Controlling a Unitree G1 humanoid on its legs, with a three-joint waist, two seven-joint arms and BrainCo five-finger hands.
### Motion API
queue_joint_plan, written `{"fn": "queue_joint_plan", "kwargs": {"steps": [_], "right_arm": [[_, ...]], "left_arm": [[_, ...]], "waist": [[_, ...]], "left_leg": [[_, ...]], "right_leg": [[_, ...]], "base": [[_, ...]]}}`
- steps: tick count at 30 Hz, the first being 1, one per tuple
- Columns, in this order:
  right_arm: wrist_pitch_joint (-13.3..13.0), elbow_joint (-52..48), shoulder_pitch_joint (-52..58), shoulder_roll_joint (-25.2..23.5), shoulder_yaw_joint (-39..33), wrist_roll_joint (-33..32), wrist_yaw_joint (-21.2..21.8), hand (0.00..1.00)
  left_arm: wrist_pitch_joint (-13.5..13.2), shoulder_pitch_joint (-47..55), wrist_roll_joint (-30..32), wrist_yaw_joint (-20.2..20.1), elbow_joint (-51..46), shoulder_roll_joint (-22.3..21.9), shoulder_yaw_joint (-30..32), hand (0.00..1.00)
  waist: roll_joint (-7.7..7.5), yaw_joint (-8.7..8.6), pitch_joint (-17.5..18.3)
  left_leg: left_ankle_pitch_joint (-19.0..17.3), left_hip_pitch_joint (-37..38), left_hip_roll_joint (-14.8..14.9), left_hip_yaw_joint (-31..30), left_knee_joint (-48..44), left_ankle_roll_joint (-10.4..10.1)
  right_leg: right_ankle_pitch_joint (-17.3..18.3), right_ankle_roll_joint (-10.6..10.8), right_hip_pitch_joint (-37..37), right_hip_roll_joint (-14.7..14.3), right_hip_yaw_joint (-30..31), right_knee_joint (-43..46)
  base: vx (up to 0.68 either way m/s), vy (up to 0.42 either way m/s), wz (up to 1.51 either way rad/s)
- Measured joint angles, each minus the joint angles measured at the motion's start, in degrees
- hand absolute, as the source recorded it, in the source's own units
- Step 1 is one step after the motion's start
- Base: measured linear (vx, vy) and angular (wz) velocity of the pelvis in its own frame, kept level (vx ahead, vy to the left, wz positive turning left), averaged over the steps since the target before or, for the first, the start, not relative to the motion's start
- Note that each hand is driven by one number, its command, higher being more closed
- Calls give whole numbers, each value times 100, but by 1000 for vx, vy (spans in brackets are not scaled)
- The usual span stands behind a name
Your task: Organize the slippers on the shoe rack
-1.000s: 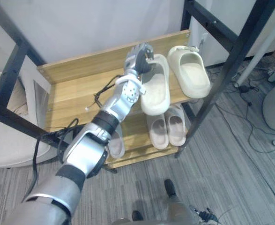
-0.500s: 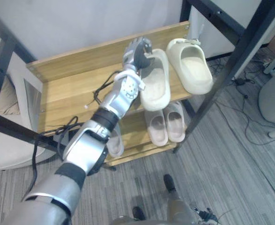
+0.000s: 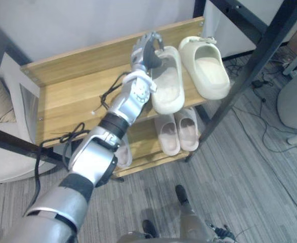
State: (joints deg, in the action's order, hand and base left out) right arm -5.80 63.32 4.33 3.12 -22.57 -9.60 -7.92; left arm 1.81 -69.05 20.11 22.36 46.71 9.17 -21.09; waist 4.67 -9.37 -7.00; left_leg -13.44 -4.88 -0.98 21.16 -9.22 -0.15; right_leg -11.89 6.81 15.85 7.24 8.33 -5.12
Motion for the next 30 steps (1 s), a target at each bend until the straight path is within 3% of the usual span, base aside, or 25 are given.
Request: {"fn": "queue_joint_plan", "kwargs": {"steps": [17, 25, 30], "right_arm": [[86, -25, -44, 90, 106, -2, 0, 0], [126, -121, -48, 164, 271, -4, 5, 0], [133, -119, -25, 188, 401, -50, 5, 0]], "left_arm": [[-26, 481, -1373, 11, 360, -436, 428, 0], [-39, 606, -1515, 35, 349, -433, 555, 0], [-246, 1251, -1912, 247, -353, -432, 821, 0]], "waist": [[-29, -32, -27], [9, -15, -18], [42, 25, -2]], "left_leg": [[3, 393, 1, -136, 79, 2], [15, 551, 38, -174, 187, -12], [26, 635, 37, -309, 221, -7]], "right_leg": [[32, -67, -420, -10, -313, -45], [25, -93, -545, -49, -558, -49], [46, -122, -678, -14, -821, -50]], "base": [[15, -9, 3], [39, -30, 2], [16, -20, 12]]}}
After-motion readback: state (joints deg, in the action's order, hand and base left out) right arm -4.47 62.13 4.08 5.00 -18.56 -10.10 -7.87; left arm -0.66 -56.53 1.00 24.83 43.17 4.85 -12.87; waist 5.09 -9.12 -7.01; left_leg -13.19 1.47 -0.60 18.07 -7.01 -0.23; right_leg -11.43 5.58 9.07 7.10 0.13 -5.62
